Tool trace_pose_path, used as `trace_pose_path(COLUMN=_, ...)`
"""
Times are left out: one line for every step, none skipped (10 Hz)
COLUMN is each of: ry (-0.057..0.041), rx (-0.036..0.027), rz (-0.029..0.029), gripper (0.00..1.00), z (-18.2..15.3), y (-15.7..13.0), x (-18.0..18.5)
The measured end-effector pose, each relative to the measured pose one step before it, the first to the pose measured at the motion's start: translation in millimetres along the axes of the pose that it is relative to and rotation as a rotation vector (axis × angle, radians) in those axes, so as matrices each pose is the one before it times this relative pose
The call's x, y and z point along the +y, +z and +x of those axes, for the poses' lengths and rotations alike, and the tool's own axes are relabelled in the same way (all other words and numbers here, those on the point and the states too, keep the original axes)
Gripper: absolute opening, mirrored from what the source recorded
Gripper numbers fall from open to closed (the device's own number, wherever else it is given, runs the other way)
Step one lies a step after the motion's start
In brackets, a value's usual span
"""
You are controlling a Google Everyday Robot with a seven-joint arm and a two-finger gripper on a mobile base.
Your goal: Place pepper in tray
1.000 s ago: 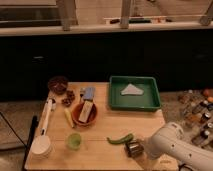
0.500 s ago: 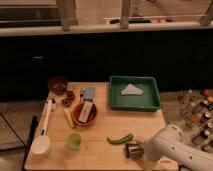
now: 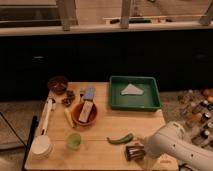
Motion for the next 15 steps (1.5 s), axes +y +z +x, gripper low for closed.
trace_pose_path(ry=0.00707, rx=0.00265, rz=0.0042, gripper=0.8, z=-0.07, y=-4.19, x=-2.92)
trace_pose_path(ry=0.00296, rx=-0.00055, rz=0.00563, gripper=0.8, z=-1.69, y=-4.84, x=-5.06)
trace_pose_path(ry=0.00025, rx=-0.00273, rz=0.00327, gripper=0.8, z=-2.25, y=-2.87, x=-4.08)
trace_pose_path(ry=0.00309, rx=-0.00308, rz=0.0042, gripper=0.8, z=-0.62, y=-1.84, x=-2.97)
trace_pose_path(ry=0.00262, rx=-0.00491, rz=0.00649, gripper=0.8, z=-0.92, y=-2.71, x=-3.42)
trace_pose_path(ry=0.00152, rx=-0.00562, rz=0.00729, gripper=0.8, z=-0.63, y=-1.84, x=-2.98)
trace_pose_path(ry=0.00306, rx=-0.0041, rz=0.0044, gripper=0.8, z=0.2, y=-0.4, x=-1.61)
trace_pose_path(ry=0.00476, rx=-0.0058, rz=0.00405, gripper=0.8, z=0.25, y=-0.19, x=-1.63)
trace_pose_path(ry=0.00196, rx=-0.0029, rz=0.00158, gripper=0.8, z=0.15, y=-0.05, x=-1.08)
trace_pose_path(ry=-0.00019, rx=-0.00243, rz=0.00145, gripper=0.8, z=-0.4, y=-0.28, x=-1.7)
trace_pose_path(ry=-0.0012, rx=-0.00212, rz=0.00056, gripper=0.8, z=-0.36, y=-0.23, x=-1.46)
trace_pose_path(ry=-0.00071, rx=-0.00095, rz=0.00007, gripper=0.8, z=0.13, y=-0.75, x=-1.11)
trace_pose_path(ry=-0.00077, rx=-0.00044, rz=-0.00025, gripper=0.8, z=0.05, y=-0.74, x=-0.74)
trace_pose_path(ry=-0.00266, rx=0.00024, rz=0.00029, gripper=0.8, z=-0.38, y=-1.27, x=-1.59)
trace_pose_path(ry=-0.00702, rx=0.00073, rz=0.00053, gripper=0.8, z=-1.92, y=-1.85, x=-3.4)
